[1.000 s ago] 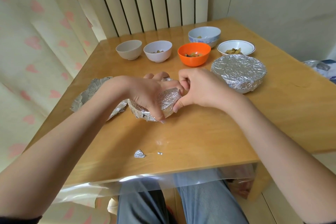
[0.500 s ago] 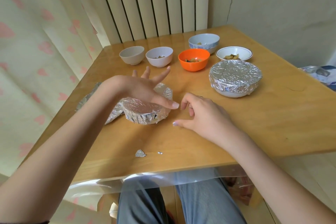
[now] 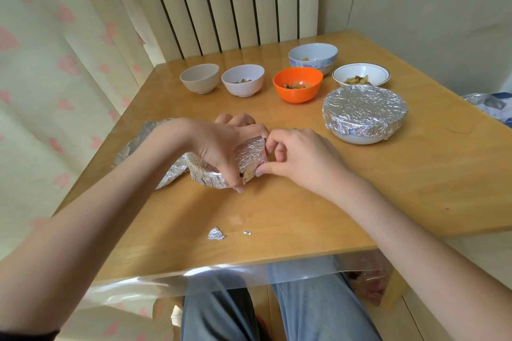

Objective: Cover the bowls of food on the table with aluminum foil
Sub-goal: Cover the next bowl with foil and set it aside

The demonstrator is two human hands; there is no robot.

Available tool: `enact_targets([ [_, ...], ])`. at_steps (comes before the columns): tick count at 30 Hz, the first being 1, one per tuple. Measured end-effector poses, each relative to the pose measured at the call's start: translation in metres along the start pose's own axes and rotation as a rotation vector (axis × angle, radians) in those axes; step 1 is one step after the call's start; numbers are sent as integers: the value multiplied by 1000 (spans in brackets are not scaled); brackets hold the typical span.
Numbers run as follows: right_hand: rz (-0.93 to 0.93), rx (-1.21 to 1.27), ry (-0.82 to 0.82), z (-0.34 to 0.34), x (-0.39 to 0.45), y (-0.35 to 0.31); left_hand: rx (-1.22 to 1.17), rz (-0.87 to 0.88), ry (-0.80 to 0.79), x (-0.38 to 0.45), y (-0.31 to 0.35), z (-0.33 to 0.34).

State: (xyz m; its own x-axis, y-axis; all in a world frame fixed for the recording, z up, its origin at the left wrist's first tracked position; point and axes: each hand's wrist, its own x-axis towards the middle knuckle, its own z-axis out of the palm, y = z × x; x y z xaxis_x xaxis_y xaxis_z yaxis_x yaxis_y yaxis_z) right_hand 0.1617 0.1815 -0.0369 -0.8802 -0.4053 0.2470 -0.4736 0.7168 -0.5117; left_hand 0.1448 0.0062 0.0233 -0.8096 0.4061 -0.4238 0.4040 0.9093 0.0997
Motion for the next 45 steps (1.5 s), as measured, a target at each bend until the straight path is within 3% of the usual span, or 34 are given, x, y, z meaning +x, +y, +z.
enact_targets([
  [5, -26, 209, -76, -4, 13, 11, -7, 9, 3, 1, -2, 1],
  [10, -58, 264, -81, -2, 17, 18, -14, 18, 3, 1, -3, 2],
  [16, -94, 6, -51, -17, 32, 14, -42, 35, 15, 1, -5, 2],
  [19, -104, -51, -137, -22, 46, 12, -58, 47, 16, 0, -4, 2],
  [24, -96, 56, -290, -20, 64, 13, -77, 57, 19, 0, -5, 2],
  [33, -135, 372, -286, -10, 55, 32, -58, 46, 5, -1, -4, 1],
  [39, -144, 331, -449, -19, 64, 23, -78, 43, 12, 1, -6, 3],
  [45, -105, 379, -331, -10, 48, 36, -48, 12, -8, 1, -5, 3],
])
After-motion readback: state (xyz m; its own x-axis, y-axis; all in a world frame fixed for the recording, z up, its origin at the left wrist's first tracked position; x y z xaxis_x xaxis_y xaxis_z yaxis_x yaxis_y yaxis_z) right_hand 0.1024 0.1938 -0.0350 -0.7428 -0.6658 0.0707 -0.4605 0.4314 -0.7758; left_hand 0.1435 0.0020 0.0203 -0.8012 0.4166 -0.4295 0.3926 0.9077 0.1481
